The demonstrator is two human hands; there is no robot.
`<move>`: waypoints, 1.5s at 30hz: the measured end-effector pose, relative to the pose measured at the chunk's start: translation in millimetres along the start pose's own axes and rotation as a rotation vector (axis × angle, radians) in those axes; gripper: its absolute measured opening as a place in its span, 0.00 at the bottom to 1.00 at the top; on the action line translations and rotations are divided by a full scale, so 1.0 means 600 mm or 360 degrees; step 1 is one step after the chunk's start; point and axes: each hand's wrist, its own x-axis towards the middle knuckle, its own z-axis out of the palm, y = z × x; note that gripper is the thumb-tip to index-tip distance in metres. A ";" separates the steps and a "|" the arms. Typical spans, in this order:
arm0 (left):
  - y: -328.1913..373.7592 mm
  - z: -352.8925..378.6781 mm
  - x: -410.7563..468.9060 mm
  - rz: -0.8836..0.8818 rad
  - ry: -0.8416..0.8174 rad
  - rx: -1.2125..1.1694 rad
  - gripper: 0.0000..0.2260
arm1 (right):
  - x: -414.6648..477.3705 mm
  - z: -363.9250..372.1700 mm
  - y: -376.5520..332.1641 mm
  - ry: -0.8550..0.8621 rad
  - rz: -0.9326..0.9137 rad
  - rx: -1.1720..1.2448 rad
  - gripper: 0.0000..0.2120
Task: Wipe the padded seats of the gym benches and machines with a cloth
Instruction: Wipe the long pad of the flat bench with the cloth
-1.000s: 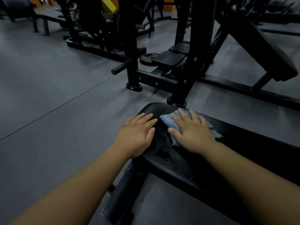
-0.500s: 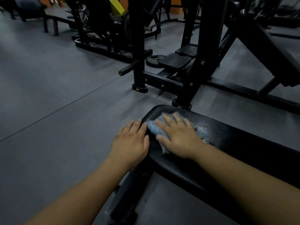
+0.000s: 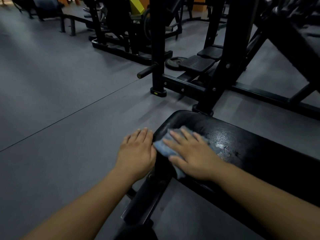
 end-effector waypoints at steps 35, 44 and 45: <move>0.181 -0.041 0.079 0.0159 -0.0186 -0.0092 0.38 | -0.028 -0.039 0.115 0.0279 0.0151 0.0113 0.20; 0.273 -0.329 0.032 0.0135 -0.0408 -0.0161 0.37 | -0.179 -0.320 0.069 -0.0007 0.0304 0.0532 0.06; 0.284 -0.381 0.030 0.0146 -0.0375 -0.0179 0.37 | -0.191 -0.366 0.064 0.0076 0.0312 0.0528 0.06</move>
